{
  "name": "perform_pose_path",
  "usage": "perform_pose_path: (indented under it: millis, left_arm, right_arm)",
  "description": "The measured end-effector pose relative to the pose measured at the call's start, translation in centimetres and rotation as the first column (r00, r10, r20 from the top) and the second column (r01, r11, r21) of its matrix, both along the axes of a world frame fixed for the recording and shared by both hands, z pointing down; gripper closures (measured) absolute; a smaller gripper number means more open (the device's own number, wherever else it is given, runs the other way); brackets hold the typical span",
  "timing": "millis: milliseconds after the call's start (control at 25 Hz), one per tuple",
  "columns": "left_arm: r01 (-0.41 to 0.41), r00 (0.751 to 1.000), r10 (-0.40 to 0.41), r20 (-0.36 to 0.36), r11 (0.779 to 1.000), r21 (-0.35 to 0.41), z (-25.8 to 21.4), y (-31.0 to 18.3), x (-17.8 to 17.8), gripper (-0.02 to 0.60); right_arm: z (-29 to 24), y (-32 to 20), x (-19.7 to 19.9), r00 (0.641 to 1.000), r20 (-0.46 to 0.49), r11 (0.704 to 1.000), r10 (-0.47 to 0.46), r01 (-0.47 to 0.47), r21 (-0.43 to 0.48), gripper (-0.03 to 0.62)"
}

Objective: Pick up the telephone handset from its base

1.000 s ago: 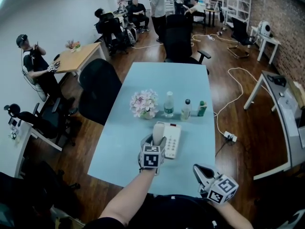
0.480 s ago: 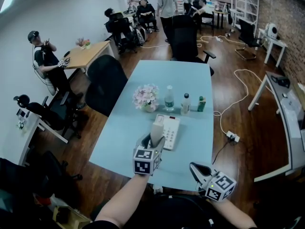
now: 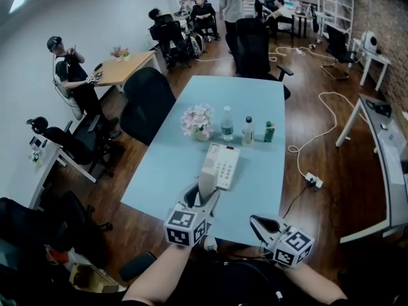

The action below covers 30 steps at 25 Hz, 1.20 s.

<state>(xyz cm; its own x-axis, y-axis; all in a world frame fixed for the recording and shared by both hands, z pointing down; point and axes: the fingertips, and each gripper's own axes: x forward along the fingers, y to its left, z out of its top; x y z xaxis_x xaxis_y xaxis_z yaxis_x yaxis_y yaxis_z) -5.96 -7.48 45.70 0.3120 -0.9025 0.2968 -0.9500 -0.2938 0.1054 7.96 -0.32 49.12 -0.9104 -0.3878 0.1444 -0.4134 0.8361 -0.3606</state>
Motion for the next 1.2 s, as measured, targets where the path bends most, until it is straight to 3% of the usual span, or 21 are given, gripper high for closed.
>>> perform_pose_path:
  millis: [440,640,1200]
  left_arm:
    - [-0.002,1.0,0.001,-0.026,1.0,-0.015,1.1,7.9,2.9,0.348]
    - [-0.001,0.999,0.0,-0.042,1.0,-0.029,1.5,10.6,3.8,0.348]
    - [0.028,0.998,-0.029,-0.047,0.999,-0.031,2.3,12.1,4.0,0.348]
  right_arm:
    - [1.3,2.7,1.2,0.999,0.032,0.999,-0.024,0.025,-0.023,0.582]
    - [1.6,3.9,1.0,0.999,0.005,0.999,-0.049,0.049,-0.013,0.582]
    - [1.6,4.1,1.1,0.999,-0.013,0.999,-0.045,0.046,0.003,0.583]
